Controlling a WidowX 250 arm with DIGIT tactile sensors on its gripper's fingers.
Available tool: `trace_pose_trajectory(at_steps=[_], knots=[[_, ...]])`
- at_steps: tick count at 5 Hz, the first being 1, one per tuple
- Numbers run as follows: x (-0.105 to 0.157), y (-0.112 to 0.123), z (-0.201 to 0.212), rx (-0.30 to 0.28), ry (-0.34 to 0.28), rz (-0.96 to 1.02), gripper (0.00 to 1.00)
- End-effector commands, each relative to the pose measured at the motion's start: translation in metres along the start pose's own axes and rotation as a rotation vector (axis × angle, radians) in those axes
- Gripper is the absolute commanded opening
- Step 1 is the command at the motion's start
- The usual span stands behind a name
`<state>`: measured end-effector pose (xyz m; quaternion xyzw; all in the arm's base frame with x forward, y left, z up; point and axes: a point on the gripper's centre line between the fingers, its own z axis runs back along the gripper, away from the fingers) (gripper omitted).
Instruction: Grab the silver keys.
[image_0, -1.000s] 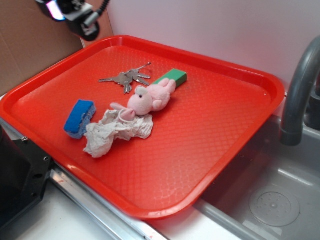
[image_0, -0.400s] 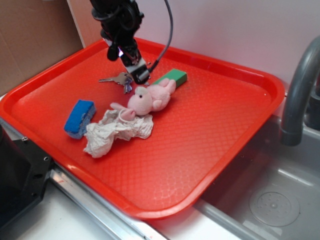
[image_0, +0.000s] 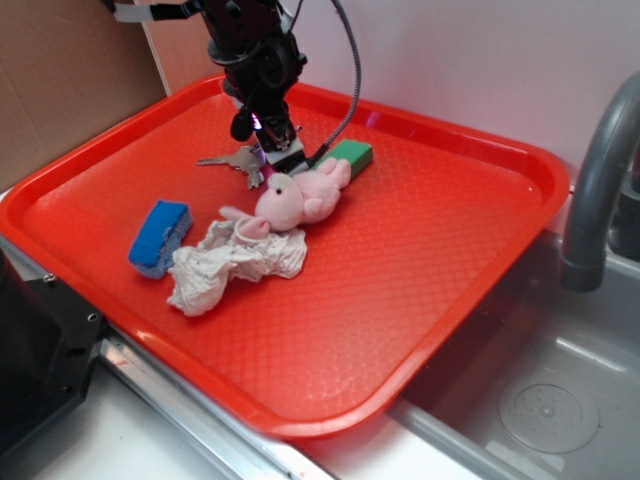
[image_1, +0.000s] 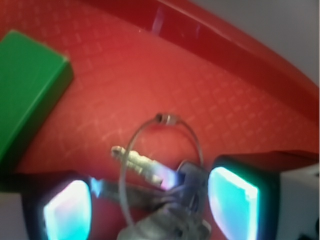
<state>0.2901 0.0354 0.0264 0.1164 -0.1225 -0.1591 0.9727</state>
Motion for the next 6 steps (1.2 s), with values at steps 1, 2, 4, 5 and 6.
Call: trace_pose_trajectory(at_steps=[1,2,4,5,6], knots=[[0.003,0.018,-0.007,-0.015,0.035,0.051,0.0],[0.001,0.023,-0.005,-0.021,0.044,0.078,0.0],[-0.011,0.061,0.035,-0.037,0.128,0.353,0.0],[-0.035,0.081,0.079,-0.249,0.192,0.646,0.0],[-0.064,0.091,0.129,-0.431,0.187,0.887,0.0]])
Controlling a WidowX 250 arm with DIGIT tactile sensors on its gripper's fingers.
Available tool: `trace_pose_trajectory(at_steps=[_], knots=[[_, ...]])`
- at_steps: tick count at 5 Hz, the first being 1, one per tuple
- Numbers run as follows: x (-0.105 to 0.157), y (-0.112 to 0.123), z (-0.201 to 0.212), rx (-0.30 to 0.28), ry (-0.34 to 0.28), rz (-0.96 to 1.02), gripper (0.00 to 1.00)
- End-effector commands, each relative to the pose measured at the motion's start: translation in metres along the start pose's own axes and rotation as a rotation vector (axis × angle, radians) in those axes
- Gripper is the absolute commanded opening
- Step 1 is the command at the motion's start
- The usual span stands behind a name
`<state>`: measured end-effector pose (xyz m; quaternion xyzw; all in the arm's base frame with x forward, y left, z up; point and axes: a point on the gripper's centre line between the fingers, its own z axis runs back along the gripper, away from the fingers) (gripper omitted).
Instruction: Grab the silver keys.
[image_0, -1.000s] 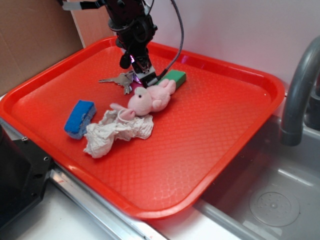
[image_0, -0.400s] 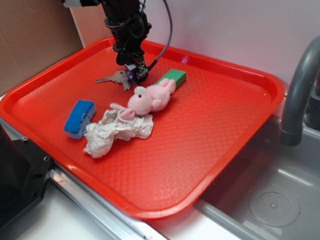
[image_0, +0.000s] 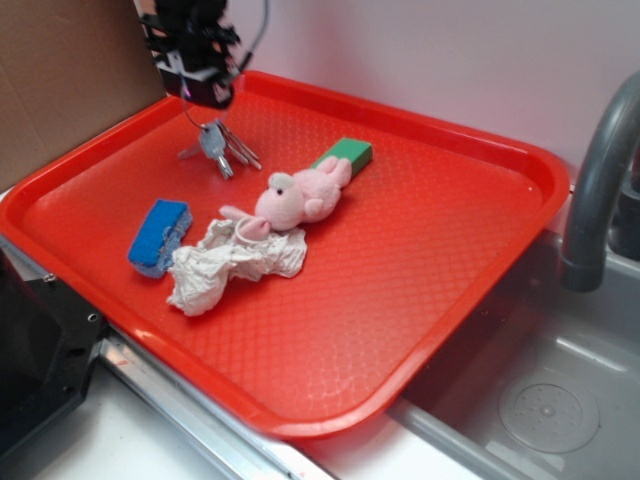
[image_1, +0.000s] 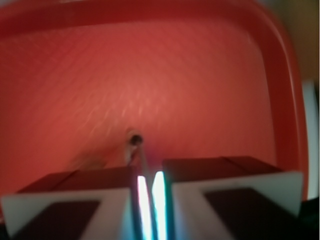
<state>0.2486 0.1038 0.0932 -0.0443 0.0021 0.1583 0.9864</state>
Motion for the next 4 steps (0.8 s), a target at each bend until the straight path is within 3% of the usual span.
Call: trace_pose_trajectory(at_steps=[1,2,3,4], knots=[[-0.045,0.01,0.114,-0.275,-0.081,0.196,0.0],[-0.058,-0.014,0.159,-0.213,-0.198,0.156,0.0],[-0.051,-0.045,0.183,-0.185,-0.204,0.075,0.0],[-0.045,-0.054,0.173,-0.116,-0.205,0.074,0.0]])
